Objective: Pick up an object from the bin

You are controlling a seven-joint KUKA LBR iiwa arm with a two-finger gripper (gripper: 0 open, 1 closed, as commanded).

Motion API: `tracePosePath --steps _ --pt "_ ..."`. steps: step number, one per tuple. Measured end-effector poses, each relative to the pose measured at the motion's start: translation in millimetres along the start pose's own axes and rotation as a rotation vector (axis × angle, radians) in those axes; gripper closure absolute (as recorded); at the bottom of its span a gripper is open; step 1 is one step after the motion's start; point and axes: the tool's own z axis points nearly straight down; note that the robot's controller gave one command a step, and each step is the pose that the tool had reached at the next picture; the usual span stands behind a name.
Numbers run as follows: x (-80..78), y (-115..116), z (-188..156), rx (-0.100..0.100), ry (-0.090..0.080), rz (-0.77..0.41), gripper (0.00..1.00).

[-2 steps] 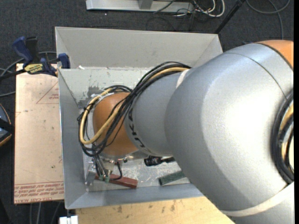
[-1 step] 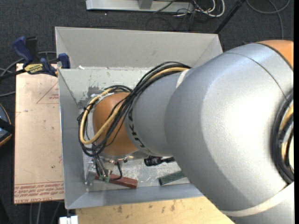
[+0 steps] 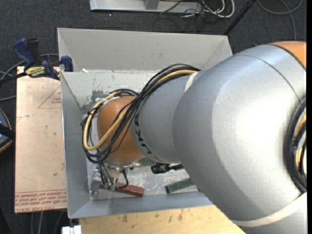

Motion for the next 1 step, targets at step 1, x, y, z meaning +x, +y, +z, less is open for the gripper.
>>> tracePosePath --steps 1 --pt "2.1 -2.0 -17.0 0.010 0.010 0.000 1.00"
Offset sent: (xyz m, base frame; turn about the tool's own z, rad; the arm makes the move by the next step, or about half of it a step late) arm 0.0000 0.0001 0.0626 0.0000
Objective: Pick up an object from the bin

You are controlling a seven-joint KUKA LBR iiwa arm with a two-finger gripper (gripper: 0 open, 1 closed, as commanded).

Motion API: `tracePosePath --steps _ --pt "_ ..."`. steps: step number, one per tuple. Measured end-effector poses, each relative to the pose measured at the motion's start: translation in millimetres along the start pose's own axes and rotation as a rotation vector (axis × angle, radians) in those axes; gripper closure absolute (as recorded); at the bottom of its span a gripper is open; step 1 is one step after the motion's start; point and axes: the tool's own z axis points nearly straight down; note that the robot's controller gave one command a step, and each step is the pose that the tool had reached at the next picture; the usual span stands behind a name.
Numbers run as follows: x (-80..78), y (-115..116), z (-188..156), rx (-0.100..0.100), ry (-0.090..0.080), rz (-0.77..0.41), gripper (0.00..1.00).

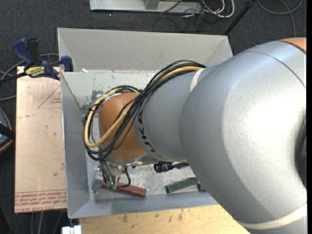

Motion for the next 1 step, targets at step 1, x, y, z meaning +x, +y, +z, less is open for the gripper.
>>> tracePosePath --steps 1 --pt "-1.3 1.5 -16.0 -0.004 -0.004 0.000 1.00"
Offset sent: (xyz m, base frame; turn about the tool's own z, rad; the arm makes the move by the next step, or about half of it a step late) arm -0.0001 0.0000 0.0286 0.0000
